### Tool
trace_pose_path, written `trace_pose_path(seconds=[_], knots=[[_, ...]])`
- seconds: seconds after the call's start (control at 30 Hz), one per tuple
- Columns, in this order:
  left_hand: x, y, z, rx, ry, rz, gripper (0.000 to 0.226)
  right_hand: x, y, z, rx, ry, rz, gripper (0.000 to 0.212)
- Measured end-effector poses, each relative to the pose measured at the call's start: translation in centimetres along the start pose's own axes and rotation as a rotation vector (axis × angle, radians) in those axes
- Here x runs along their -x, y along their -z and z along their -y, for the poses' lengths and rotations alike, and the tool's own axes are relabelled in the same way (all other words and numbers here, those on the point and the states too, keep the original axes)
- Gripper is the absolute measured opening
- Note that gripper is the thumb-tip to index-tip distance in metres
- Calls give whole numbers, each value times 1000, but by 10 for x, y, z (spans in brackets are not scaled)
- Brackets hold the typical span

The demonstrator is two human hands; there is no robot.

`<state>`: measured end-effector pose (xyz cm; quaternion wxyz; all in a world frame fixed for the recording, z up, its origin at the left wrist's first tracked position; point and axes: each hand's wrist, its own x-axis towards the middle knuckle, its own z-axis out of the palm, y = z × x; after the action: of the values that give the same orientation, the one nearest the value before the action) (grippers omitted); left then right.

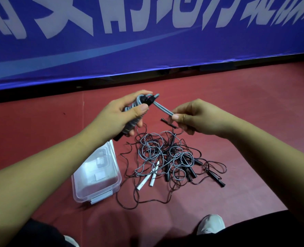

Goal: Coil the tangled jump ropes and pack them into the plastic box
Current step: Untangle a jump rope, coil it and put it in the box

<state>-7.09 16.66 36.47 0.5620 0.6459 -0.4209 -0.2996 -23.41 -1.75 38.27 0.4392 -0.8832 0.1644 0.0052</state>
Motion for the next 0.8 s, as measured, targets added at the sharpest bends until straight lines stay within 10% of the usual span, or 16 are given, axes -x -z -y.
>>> trace_pose_path(seconds=[0.2, 0.47, 0.8], knots=[[-11, 7, 14, -124, 46, -125, 17, 2, -10, 21, 148, 43, 12, 21], [-6, 2, 15, -1039, -144, -184, 32, 11, -16, 48, 332, 196, 6, 25], [2, -16, 6, -1355, -241, 98, 70, 10, -12, 45, 404, 296, -103, 14]])
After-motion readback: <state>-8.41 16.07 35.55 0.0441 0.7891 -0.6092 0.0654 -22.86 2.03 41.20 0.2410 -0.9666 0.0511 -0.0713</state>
